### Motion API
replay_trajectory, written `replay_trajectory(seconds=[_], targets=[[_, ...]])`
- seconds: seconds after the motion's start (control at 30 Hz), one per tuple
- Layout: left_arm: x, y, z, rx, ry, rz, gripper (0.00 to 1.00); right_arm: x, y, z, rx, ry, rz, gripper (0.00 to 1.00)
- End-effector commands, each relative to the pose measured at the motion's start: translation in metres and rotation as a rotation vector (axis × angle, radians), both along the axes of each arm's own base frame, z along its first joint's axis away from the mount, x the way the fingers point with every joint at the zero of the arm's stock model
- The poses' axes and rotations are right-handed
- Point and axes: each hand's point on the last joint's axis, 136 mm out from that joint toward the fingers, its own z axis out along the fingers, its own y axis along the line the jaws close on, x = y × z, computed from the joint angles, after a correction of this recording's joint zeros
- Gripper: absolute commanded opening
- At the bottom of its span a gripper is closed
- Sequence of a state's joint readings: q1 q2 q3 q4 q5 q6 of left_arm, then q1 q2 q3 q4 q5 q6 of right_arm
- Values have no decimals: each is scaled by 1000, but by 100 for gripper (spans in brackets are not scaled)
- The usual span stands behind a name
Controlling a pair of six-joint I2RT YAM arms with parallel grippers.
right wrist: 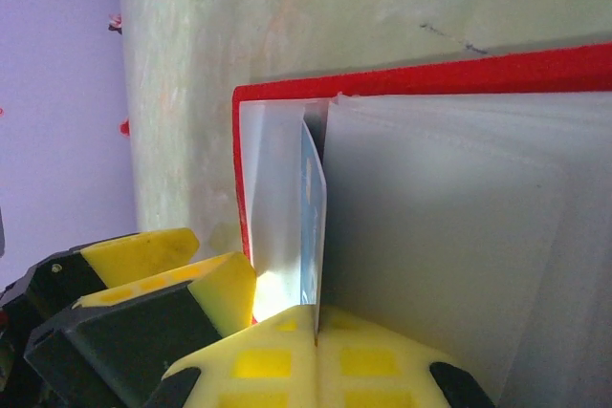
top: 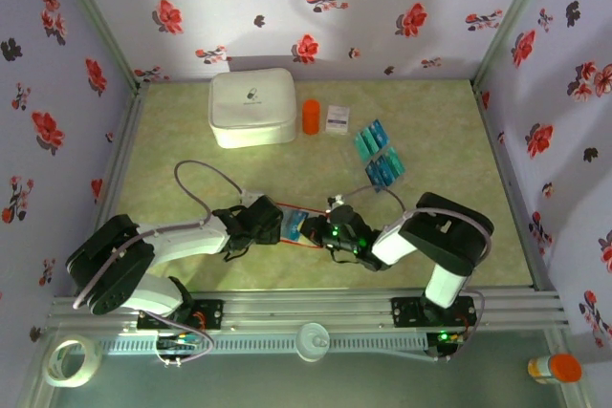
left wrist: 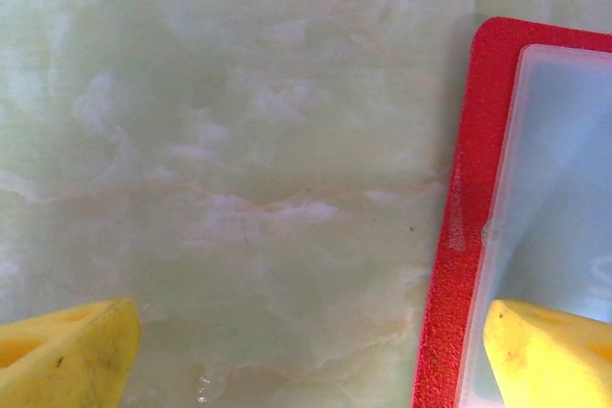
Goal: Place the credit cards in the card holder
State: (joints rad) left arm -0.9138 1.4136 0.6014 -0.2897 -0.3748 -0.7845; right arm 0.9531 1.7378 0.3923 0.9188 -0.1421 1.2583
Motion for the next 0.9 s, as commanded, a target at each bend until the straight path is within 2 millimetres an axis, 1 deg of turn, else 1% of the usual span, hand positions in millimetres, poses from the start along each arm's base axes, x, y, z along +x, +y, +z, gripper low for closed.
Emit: replay_trajectory(seconds=[0.0,0.13,0.27,0.37,0.43,0.53,0.6,0.73,0.8,0.87], targets=[[-9,14,-7,51,18,12,93,-29,-28,-60,-195,178,41,11],[-8,14,-7,49,16,13,93,-24,-31,-50,-206,169,61,31],[-8,14,-7,47,15,13,93,-19,-41,-33,-279,138,97,45],[-8,14,-7,46,14,12,93,-14,-50,-16,-356,100,131,51],[-9,15,-8,47,14,14,93,-10,-55,-2,-391,68,150,52],[-9,15,-9,47,15,15,93,-5,-56,13,-420,34,171,51],[-10,15,-9,45,15,16,93,-2,-54,19,-431,20,189,45],[-10,16,-9,42,14,18,93,4,-45,22,-430,9,203,26],[-10,16,-9,40,11,19,93,7,-39,21,-429,9,208,22],[-10,16,-10,42,14,19,93,11,-33,20,-427,6,213,20]])
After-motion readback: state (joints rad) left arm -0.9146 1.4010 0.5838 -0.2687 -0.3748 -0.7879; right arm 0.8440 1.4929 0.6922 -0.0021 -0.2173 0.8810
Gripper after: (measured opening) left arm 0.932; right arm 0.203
